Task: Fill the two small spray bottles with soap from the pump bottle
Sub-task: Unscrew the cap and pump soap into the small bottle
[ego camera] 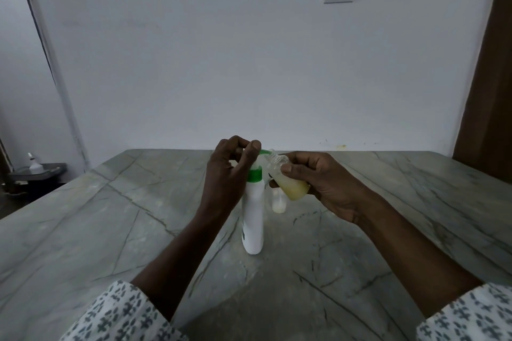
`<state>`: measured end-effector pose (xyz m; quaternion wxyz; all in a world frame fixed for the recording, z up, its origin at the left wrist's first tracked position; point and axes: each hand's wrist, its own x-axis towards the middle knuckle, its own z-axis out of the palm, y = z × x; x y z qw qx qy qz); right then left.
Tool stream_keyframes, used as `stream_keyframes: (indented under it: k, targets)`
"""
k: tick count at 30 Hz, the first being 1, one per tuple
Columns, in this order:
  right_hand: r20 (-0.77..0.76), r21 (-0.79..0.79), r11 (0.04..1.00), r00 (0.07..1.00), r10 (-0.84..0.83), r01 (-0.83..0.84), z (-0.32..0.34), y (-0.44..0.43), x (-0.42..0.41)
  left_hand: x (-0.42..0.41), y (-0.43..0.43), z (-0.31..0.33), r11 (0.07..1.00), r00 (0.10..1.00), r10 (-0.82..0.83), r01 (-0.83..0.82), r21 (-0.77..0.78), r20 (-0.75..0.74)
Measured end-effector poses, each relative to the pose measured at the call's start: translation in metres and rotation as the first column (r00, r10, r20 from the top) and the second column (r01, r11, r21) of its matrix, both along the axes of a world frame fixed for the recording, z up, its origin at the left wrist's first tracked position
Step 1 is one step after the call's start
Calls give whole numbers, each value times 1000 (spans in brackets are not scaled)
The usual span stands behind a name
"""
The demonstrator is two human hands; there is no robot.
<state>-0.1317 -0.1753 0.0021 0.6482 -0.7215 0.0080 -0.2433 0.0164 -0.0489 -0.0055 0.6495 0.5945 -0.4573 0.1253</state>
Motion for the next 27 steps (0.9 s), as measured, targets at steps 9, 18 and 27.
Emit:
stream_keyframes:
  k: [9, 18, 27]
  targets:
    - [-12, -1, 1000, 1000, -9, 9, -3, -2, 2, -5, 0, -3, 996, 997, -79, 79, 31, -9]
    - [-31, 58, 998, 999, 40, -38, -5, -3, 0, -13, 4, 1, 991, 988, -131, 133, 14, -80]
    - [-25, 235, 957, 984, 178, -168, -10, -2, -1, -14, 5, 2, 994, 992, -100, 96, -48, -81]
